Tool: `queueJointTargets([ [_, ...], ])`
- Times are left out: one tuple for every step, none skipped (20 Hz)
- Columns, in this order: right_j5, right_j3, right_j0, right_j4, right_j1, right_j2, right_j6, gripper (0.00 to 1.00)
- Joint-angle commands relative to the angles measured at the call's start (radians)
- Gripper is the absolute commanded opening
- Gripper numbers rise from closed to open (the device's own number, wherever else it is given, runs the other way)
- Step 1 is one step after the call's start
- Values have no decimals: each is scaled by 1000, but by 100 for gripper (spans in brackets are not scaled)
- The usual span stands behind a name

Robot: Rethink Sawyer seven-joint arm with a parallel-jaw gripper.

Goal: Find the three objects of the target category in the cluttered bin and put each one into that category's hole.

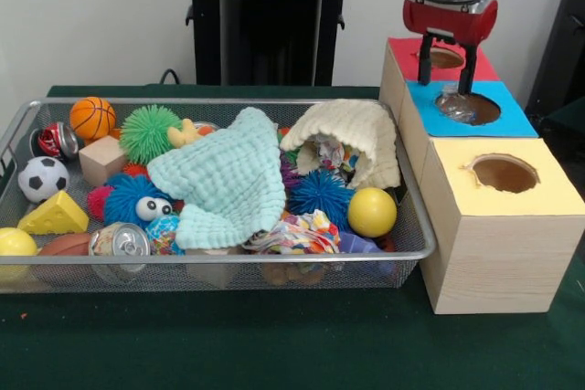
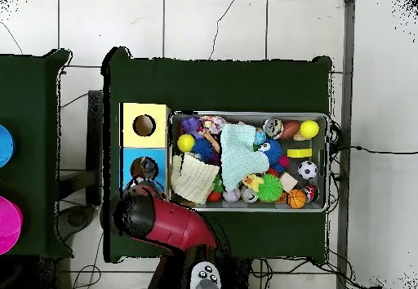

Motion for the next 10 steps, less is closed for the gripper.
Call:
queueJointTargets([
  [-138, 4, -54, 15, 108, 94, 200, 100],
  [-150, 12, -60, 7, 108, 94, 198, 100],
  [-161, 22, -71, -2, 106, 101, 192, 100],
  [-176, 36, -92, -13, 104, 116, 186, 100],
  [-183, 49, -106, -19, 101, 126, 185, 100],
  [-189, 65, -121, -26, 91, 136, 183, 100],
  [-184, 74, -117, -29, 77, 128, 184, 100],
  [-179, 84, -113, -32, 62, 121, 185, 100],
  [-181, 93, -118, -38, 55, 119, 184, 100],
  [-130, 89, -73, -20, 9, 89, 193, 100],
])
